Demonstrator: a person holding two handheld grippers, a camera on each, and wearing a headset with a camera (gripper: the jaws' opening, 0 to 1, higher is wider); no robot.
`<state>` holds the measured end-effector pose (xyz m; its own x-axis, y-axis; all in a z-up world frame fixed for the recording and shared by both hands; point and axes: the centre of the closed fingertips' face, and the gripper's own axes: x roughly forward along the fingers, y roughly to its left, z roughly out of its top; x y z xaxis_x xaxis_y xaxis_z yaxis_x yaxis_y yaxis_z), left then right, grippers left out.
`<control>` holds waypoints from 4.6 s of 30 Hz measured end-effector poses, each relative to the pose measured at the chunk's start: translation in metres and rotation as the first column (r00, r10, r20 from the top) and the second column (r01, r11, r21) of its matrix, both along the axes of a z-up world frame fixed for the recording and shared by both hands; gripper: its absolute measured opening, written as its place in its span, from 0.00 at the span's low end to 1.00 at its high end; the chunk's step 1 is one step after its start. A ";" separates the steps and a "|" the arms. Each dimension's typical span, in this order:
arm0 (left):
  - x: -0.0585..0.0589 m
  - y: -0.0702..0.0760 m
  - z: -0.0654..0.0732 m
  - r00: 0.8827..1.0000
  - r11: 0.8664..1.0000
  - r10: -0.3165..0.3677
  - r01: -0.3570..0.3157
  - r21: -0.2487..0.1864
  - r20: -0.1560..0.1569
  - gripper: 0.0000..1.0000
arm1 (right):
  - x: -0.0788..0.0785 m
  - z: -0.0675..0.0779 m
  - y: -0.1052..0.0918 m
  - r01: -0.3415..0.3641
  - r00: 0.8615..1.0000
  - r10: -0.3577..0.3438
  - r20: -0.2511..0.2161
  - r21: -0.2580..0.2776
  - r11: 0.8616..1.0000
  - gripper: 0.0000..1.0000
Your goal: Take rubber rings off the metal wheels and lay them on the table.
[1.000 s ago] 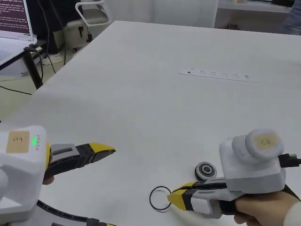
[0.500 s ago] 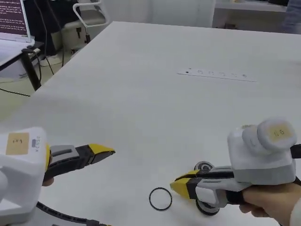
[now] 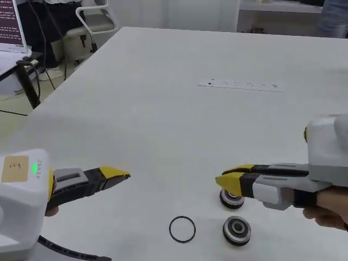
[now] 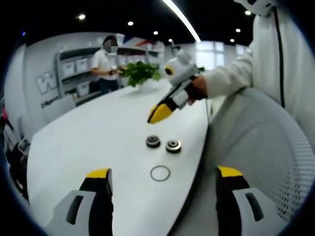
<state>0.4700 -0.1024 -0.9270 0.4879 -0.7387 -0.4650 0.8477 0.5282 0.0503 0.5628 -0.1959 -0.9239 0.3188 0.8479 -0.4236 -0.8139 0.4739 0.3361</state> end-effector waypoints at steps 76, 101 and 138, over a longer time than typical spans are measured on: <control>0.053 -0.137 -0.058 0.944 0.944 -0.329 0.330 0.008 -0.031 0.31 | -0.047 -0.089 -0.051 -0.236 0.971 0.218 -0.098 -0.261 0.936 0.21; 0.053 -0.132 -0.074 0.941 0.940 -0.337 0.339 0.044 -0.041 0.14 | -0.052 -0.097 -0.043 -0.284 0.958 0.283 -0.046 -0.299 0.911 0.21; 0.054 -0.134 -0.074 0.949 0.950 -0.312 0.313 0.015 -0.049 0.13 | -0.031 -0.086 -0.051 -0.134 0.983 0.102 -0.152 -0.217 0.967 0.00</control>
<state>0.5240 -0.2359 -1.0014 0.2125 -0.8398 -0.4995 0.9717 0.2358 0.0170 0.5317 -0.2464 -1.0101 0.1467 0.7538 -0.6405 -0.8218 0.4533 0.3453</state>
